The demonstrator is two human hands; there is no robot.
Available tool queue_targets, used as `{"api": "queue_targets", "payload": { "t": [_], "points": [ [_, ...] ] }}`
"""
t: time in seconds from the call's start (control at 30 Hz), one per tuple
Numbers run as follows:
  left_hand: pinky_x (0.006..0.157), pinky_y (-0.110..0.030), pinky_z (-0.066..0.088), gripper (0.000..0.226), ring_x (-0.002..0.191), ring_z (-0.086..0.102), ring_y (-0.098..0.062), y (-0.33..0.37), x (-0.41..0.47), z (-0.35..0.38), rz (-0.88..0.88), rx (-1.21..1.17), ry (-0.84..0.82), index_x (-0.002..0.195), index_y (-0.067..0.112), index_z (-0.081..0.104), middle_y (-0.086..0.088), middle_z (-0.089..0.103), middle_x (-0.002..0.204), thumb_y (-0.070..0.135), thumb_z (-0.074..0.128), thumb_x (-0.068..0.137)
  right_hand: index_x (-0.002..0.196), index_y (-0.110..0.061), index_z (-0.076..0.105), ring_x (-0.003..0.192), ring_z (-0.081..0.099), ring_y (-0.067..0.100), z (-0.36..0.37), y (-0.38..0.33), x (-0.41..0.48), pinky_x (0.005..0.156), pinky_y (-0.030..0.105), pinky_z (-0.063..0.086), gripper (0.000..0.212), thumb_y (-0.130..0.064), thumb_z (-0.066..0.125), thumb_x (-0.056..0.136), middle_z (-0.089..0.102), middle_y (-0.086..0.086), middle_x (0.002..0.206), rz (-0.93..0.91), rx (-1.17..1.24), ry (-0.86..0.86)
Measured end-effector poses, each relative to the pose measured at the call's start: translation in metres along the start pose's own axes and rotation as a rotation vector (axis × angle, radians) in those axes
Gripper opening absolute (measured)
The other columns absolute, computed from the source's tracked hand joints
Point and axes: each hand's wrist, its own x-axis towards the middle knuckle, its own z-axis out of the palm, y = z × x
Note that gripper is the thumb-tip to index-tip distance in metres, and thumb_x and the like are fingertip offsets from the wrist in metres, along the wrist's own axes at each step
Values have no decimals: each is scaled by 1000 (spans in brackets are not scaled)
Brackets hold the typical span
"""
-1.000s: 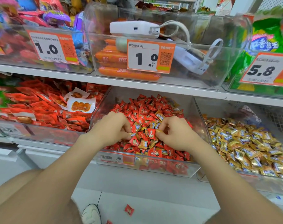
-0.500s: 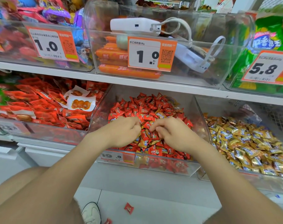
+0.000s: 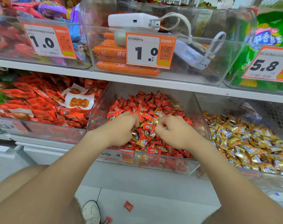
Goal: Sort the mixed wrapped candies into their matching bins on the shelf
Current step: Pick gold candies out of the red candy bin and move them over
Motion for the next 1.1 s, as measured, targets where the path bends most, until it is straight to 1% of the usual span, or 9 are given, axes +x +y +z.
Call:
{"api": "queue_targets", "payload": {
  "t": [0.07, 0.17, 0.3, 0.37, 0.5, 0.6, 0.8, 0.9, 1.1],
  "points": [
    [83, -32, 45, 13, 99, 52, -19, -3, 2, 3, -8, -23, 43, 112, 18, 55, 2, 47, 108, 18, 59, 100, 60, -17, 36, 51, 32, 19, -1, -1, -2, 53, 36, 30, 40, -42, 43, 91, 35, 0, 53, -5, 32, 85],
    [84, -34, 46, 51, 99, 53, -17, -7, 3, 6, -17, -24, 54, 120, 21, 50, 4, 46, 110, 49, 79, 88, 63, -11, 46, 46, 35, 18, -1, -3, -4, 54, 34, 34, 56, -46, 46, 108, 41, 1, 50, -19, 50, 93],
    [96, -44, 51, 79, 112, 53, -21, -10, 5, 9, -29, 45, 29, 137, 23, 51, 1, 46, 123, 47, 92, 74, 116, -16, 72, 60, 52, 3, 6, -5, -1, 77, 25, 47, 28, -19, 45, 110, 74, -3, 83, -51, 71, 36],
    [97, -43, 51, 81, 113, 52, -21, -10, 7, 9, -28, 52, 29, 137, 23, 53, 2, 48, 122, 46, 94, 71, 125, -22, 71, 69, 56, 9, 8, -9, 1, 67, 21, 44, 41, -4, 39, 104, 74, -3, 85, -19, 131, 38],
    [98, -39, 49, 97, 116, 49, -19, -9, 9, 12, 14, 49, 17, 144, 24, 46, 6, 46, 121, 45, 98, 64, 93, -20, 74, 48, 55, 13, 14, -16, 1, 50, 25, 42, 29, -16, 46, 98, 63, 1, 58, 2, 90, -23],
    [100, -38, 47, 104, 121, 49, -21, -9, 12, 14, 46, 54, 14, 149, 25, 42, 1, 52, 130, 41, 99, 64, 95, -22, 71, 70, 64, 24, 22, -17, 1, 59, 32, 50, 26, -46, 64, 86, 63, -4, 65, -6, -216, -1],
    [94, -37, 46, 78, 117, 52, -20, -14, 20, 14, 91, 60, -33, 138, 25, 47, 4, 55, 127, 37, 93, 76, 89, -28, 76, 69, 64, 19, 26, -18, 9, 60, 31, 51, 13, -40, 70, 92, 67, -8, 74, 20, -114, -6],
    [82, -34, 40, 59, 101, 48, -18, -11, 23, 15, 100, 110, -70, 131, 19, 52, 4, 48, 111, 38, 84, 86, 61, -16, 52, 52, 43, 22, 21, -17, 6, 49, 31, 35, 30, -34, 60, 84, 45, -2, 53, 73, -35, 9],
    [80, -39, 44, 41, 99, 54, -25, -10, 25, 18, 98, 131, -86, 128, 15, 53, 2, 43, 96, 40, 69, 99, 52, -15, 33, 45, 26, 18, 11, -14, 2, 48, 34, 27, 54, -39, 51, 97, 28, 0, 45, 46, 89, 214]
  ]
}}
